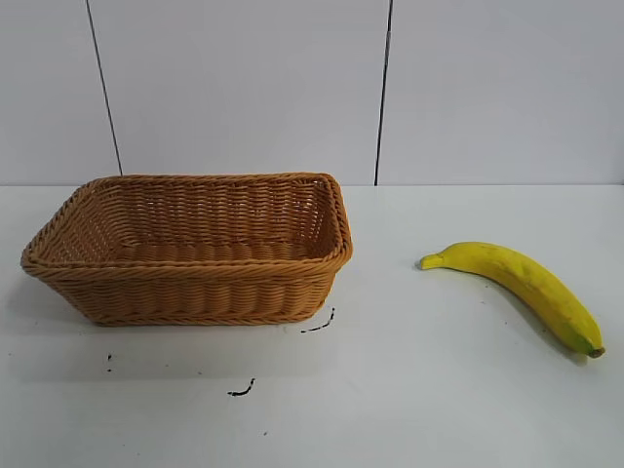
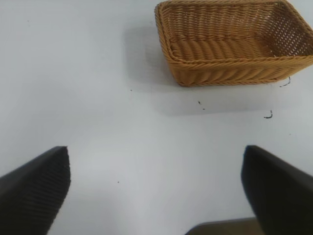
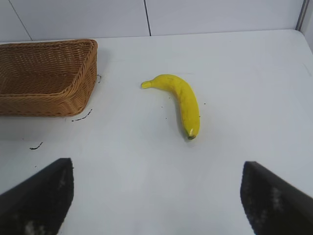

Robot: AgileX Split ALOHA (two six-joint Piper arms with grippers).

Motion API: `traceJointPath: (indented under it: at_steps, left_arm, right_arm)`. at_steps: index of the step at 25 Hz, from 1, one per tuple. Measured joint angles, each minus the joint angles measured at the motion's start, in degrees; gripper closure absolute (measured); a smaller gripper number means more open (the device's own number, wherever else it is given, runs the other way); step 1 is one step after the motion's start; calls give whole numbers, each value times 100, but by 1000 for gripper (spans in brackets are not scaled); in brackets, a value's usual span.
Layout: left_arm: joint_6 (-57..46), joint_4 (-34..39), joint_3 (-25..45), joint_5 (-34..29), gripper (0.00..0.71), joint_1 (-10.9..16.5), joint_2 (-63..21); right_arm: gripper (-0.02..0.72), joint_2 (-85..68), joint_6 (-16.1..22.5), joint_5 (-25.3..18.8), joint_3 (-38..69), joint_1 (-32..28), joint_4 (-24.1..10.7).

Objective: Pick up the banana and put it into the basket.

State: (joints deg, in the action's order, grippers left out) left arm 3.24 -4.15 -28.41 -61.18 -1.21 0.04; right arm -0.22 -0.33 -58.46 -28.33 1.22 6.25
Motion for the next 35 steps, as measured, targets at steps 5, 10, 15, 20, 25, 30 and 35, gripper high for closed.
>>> traceJointPath:
  at_steps: [5,10,15,20,25,30,35]
  left_arm:
    - [0,0,0,0,20,0,0]
    - [0,0,0,0,20,0,0]
    - [0,0,0,0,20,0,0]
    - [0,0,0,0,20,0,0]
    - [0,0,0,0,20,0,0]
    - [0,0,0,0,20,0,0]
    - [0,0,0,0,20,0,0]
  right_arm:
    - [55,0,0,11,0,0,0]
    - [55,0,0,16,0,0,-5]
    - [55,209,111,2,-163,0,-43]
    - [55,1575,171,2,-728,0,-45]
    - [55,3216,168,2,-1430,0,-78]
    - [55,4938,33,8,-2124,0,-250]
    - [55,6649,-605,-279,-2878,0,-266]
